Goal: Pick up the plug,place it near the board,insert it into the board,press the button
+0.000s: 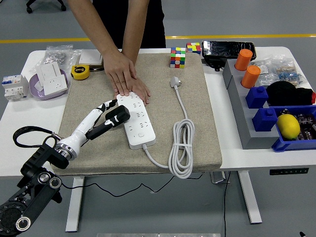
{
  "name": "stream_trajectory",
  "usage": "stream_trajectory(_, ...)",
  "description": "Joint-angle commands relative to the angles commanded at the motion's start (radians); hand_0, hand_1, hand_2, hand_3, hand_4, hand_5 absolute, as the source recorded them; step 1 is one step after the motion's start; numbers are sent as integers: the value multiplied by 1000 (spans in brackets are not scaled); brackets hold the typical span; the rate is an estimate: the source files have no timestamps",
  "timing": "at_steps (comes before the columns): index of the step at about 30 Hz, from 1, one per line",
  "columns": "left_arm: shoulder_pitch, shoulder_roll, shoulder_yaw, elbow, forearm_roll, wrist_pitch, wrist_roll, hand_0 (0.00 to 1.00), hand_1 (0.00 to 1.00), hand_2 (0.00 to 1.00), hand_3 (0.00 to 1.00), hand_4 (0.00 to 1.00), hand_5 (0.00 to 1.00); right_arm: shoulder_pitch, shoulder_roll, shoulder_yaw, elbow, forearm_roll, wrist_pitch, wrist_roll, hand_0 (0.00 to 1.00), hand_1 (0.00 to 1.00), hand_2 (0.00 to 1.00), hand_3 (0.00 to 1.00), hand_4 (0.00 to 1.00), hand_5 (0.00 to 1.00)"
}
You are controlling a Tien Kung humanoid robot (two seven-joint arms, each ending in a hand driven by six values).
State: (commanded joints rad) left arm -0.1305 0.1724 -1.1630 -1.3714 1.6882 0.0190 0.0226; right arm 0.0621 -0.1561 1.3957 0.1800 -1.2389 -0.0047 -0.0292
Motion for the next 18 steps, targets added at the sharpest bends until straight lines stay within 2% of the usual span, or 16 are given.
stream_trajectory(5, -9, 12, 30, -2, 14, -4, 3, 998, 998, 998, 998, 998, 998, 4, -1, -2, 0, 3, 0, 2, 853, 785, 768, 809, 998, 998)
stream_trajectory(18, -64, 43, 116, 19, 131, 5, 7, 998, 998, 998, 998, 998, 998, 3, -4, -4, 0, 0, 0, 0, 852, 785, 768, 809, 998, 998)
